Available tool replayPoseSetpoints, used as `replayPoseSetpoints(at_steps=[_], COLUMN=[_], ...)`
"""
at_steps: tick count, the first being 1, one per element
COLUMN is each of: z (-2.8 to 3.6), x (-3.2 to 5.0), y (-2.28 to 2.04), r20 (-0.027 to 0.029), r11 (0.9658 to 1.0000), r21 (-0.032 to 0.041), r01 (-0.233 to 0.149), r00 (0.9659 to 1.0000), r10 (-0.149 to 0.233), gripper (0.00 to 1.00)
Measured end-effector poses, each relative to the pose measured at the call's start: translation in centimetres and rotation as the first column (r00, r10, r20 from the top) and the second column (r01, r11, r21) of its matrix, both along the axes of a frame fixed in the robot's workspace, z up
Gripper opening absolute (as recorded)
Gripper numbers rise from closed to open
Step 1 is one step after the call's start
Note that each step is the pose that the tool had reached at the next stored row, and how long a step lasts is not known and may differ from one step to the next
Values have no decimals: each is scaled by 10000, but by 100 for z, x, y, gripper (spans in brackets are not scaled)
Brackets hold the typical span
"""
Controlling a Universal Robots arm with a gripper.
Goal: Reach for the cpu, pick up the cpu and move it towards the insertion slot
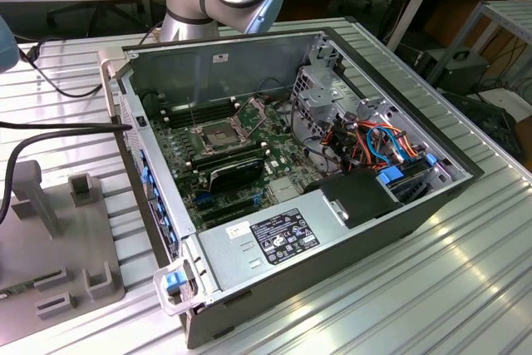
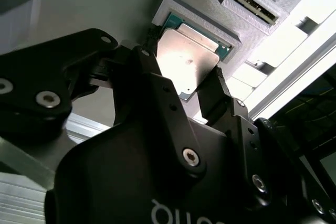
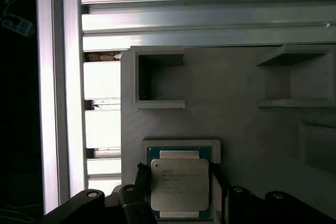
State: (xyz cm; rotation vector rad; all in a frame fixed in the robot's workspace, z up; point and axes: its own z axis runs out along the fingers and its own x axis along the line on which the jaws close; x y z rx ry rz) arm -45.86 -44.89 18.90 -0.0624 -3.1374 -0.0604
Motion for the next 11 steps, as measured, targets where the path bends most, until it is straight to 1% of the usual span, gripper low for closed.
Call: replayPoseSetpoints(at_steps=[3, 5, 7, 11], z=[0, 12, 47, 90], x=[1, 0, 0, 1], y=[-3, -4, -3, -3], r20=[2, 1, -14, -34], r11=[10000, 10000, 10000, 10000], r21=[0, 1, 0, 1], r01=[-1, -2, -2, -2], r00=[10000, 10000, 10000, 10000], r10=[1, 2, 2, 2], gripper=[55, 55, 55, 55])
